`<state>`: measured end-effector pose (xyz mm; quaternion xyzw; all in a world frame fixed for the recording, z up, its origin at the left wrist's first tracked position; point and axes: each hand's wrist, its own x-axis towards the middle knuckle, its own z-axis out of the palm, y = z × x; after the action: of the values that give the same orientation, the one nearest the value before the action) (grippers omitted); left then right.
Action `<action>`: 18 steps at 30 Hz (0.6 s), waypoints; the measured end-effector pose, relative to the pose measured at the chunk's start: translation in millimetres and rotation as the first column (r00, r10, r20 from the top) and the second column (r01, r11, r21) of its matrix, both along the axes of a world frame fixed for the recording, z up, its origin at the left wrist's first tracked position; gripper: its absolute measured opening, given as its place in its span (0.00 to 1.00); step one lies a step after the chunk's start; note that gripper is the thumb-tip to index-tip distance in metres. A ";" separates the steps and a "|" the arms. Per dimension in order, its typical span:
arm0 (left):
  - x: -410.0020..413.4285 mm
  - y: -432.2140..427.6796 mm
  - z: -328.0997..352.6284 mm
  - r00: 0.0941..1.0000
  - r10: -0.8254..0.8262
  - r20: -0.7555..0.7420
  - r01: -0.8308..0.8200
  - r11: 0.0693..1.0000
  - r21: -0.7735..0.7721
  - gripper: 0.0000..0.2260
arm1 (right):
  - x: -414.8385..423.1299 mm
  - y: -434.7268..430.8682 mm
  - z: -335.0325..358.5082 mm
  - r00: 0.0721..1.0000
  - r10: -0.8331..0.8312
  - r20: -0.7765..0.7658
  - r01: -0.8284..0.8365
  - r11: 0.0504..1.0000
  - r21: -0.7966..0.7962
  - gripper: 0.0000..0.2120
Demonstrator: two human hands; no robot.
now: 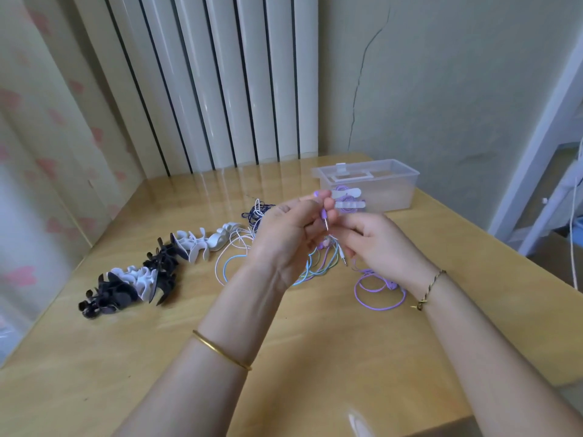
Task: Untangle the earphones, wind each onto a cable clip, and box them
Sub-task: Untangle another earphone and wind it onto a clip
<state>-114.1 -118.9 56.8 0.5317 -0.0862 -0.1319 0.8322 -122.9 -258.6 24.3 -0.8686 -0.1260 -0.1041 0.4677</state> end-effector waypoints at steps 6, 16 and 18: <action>4.0 0.8 -8.6 0.961 0.212 0.177 -0.215 0.977 0.001 0.07 | -16.3 4.5 8.2 0.984 0.167 -0.066 -0.176 0.973 -0.152 0.23; 1.6 6.4 -11.6 0.870 -0.047 0.492 -0.248 0.820 0.516 0.10 | -8.2 -8.3 34.1 0.885 -0.200 0.420 0.320 0.918 -0.236 0.06; -0.6 8.7 -9.8 0.918 -0.111 0.381 -0.105 0.858 0.503 0.12 | -3.6 -8.2 29.9 0.865 -0.212 0.454 0.323 0.928 -0.183 0.06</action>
<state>-114.8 -110.2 47.0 0.7495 -0.2154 -0.0411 0.6246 -126.5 -266.7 54.1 -0.8861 -0.1147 -0.3388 0.2949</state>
